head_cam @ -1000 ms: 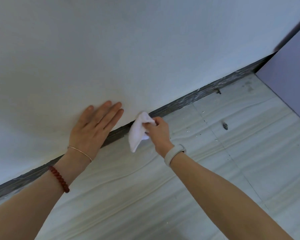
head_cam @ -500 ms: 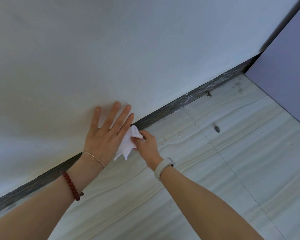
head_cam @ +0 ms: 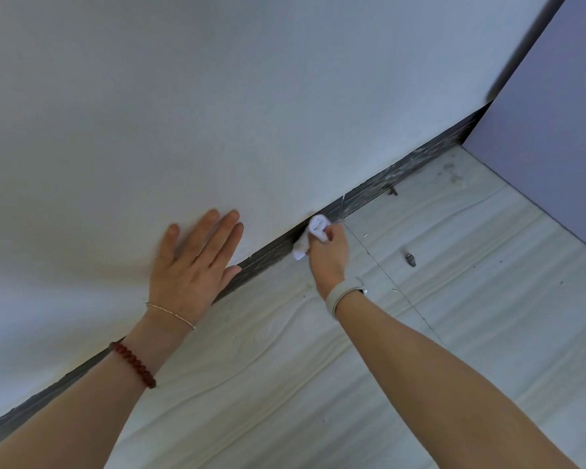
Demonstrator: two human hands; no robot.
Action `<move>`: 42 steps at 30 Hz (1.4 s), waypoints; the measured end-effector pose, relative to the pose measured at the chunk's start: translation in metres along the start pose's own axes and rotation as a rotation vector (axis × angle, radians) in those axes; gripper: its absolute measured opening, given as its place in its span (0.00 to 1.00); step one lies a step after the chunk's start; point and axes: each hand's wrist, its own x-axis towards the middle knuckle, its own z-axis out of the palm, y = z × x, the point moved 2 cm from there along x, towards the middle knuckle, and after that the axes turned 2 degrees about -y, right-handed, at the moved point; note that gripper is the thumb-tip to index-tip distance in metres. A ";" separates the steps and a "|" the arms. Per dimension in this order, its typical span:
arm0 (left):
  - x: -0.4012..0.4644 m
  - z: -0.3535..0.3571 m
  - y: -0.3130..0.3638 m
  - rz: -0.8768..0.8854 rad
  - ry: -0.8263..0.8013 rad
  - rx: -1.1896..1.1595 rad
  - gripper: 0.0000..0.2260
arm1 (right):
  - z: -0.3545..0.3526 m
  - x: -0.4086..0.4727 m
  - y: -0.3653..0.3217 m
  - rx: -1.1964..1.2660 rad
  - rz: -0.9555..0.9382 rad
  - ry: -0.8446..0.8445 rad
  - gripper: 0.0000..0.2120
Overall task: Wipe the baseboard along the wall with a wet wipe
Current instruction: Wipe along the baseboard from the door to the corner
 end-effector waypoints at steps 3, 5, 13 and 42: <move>0.001 -0.010 -0.003 0.024 -0.031 -0.046 0.22 | 0.016 -0.032 0.023 -0.220 0.032 -0.392 0.15; 0.001 -0.016 -0.008 0.054 -0.051 -0.073 0.22 | 0.013 -0.033 0.015 -0.217 0.067 -0.388 0.15; 0.001 -0.016 -0.005 0.072 -0.009 -0.177 0.19 | -0.059 0.036 -0.057 0.011 0.029 0.360 0.09; 0.116 -0.012 0.084 -0.264 0.018 -0.190 0.24 | -0.029 0.042 0.005 -0.098 0.220 -0.261 0.10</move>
